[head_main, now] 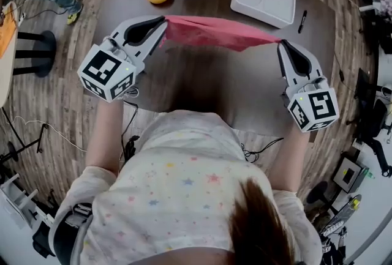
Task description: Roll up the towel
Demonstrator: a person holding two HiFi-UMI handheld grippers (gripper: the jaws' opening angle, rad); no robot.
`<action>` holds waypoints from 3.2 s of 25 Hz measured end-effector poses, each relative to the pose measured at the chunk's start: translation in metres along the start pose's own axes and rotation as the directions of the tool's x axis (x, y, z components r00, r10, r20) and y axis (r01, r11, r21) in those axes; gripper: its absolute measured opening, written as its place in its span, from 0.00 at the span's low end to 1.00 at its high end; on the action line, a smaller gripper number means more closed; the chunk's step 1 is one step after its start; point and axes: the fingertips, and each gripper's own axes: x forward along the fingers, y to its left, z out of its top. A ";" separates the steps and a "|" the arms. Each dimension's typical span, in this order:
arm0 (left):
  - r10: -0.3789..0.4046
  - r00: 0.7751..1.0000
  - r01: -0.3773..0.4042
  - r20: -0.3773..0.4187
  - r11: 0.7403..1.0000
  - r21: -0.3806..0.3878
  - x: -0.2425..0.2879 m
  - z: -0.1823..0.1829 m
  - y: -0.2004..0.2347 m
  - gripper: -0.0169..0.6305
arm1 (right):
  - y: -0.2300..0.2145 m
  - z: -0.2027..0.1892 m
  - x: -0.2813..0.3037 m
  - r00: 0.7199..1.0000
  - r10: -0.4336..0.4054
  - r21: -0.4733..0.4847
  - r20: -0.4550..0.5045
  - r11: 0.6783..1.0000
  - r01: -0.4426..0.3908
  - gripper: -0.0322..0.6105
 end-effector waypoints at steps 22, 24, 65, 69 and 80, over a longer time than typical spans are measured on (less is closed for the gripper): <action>0.042 0.999 -0.042 0.007 0.998 0.056 0.074 0.004 0.058 0.07 | -0.053 -0.014 0.062 0.997 -0.073 0.017 -0.006 0.997 0.073 0.07; 0.022 1.000 -0.022 -0.015 0.999 0.045 0.072 -0.017 0.050 0.07 | -0.044 -0.036 0.063 0.997 -0.063 0.027 -0.040 0.998 0.064 0.07; -0.109 0.843 0.064 -0.526 0.993 -0.102 -0.014 -0.311 -0.077 0.17 | 0.120 -0.293 0.044 0.874 0.113 0.121 -0.473 0.991 -0.063 0.14; -0.093 0.856 0.048 -0.508 0.994 -0.102 -0.020 -0.304 -0.071 0.17 | 0.126 -0.297 0.059 0.861 0.107 0.100 -0.498 0.993 -0.066 0.15; -0.130 0.867 0.099 -0.481 0.991 -0.091 -0.015 -0.298 -0.068 0.17 | 0.126 -0.312 0.042 0.839 0.076 0.112 -0.539 0.993 -0.018 0.18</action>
